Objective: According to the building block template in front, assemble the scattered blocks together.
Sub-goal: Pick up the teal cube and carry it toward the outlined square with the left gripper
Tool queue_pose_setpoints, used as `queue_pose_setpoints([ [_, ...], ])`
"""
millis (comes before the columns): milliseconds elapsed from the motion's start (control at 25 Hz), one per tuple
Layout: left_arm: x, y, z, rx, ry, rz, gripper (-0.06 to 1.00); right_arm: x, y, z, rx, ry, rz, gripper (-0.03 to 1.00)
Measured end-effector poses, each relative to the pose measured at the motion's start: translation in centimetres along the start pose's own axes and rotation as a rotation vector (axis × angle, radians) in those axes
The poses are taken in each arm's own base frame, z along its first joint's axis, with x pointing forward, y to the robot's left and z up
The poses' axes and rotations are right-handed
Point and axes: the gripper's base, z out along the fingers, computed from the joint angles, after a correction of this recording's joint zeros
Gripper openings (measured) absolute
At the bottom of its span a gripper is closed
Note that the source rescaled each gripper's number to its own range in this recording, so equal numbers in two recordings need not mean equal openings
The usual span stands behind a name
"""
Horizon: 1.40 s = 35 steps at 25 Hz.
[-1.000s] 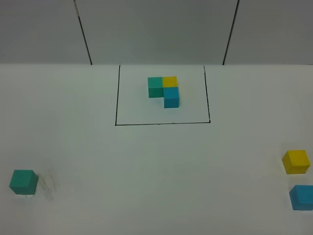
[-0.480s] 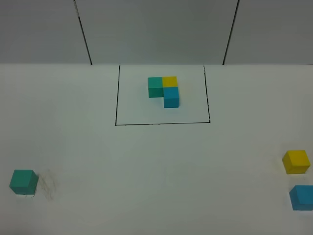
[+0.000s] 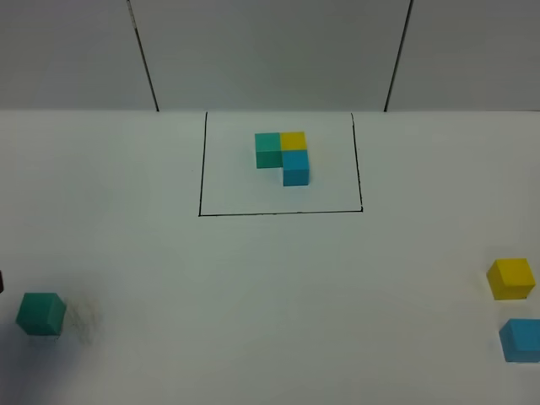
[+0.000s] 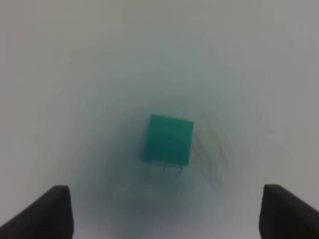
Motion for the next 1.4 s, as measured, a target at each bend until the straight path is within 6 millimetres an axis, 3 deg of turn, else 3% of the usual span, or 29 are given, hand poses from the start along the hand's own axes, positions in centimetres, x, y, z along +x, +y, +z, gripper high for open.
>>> queue_pose_setpoints([
  [240, -0.5, -0.2, 5.9, -0.022, 0.164, 0.003, 0.66, 0.0, 0.0, 0.0, 0.0, 0.0, 0.0, 0.0],
  [440, -0.2, -0.3, 8.5, -0.026, 0.246, 0.018, 0.66, 0.0, 0.0, 0.0, 0.0, 0.0, 0.0, 0.0],
  [600, -0.5, -0.4, 9.3, -0.017, 0.25, 0.028, 0.66, 0.0, 0.0, 0.0, 0.0, 0.0, 0.0, 0.0],
  [1000, -4.2, -1.1, 9.1, -0.006, 0.339, 0.067, 0.62, 0.0, 0.0, 0.0, 0.0, 0.0, 0.0, 0.0],
  [1400, -3.6, -1.0, 10.9, -0.013, 0.436, 0.083, 0.48, 0.0, 0.0, 0.0, 0.0, 0.0, 0.0, 0.0],
])
